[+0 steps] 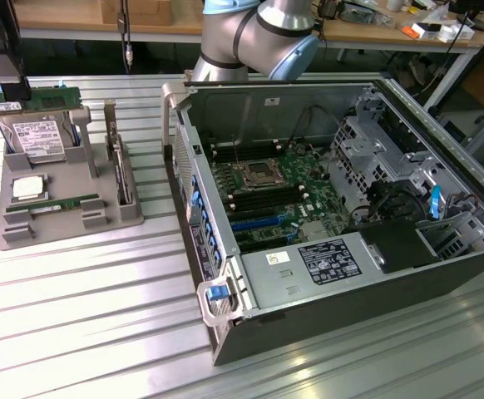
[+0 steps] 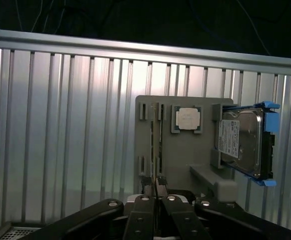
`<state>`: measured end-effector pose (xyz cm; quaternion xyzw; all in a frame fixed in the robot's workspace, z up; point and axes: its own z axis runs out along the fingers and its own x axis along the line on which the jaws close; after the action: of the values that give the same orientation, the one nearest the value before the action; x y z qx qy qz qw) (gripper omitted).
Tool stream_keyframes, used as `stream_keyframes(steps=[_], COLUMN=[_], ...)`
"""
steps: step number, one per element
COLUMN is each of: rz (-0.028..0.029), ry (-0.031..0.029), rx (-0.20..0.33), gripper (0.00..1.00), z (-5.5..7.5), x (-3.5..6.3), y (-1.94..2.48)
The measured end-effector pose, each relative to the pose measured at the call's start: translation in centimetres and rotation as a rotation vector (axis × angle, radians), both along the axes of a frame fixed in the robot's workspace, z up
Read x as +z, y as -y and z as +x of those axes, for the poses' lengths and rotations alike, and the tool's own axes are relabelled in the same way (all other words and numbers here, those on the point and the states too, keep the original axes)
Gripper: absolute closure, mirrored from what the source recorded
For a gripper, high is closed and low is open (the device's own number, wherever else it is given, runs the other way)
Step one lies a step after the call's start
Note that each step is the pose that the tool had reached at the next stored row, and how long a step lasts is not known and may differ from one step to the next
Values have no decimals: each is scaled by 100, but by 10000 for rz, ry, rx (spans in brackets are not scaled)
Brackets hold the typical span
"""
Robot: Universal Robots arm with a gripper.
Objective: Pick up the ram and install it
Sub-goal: 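Pick up the ram and move it above insertion slot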
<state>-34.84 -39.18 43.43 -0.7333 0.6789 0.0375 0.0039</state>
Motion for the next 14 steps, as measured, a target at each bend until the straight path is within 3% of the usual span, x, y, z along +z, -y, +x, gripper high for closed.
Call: stream_keyframes(steps=[14], rz=[0], ry=[0], rx=[-1], gripper=[88], z=[399], x=[0], y=[0])
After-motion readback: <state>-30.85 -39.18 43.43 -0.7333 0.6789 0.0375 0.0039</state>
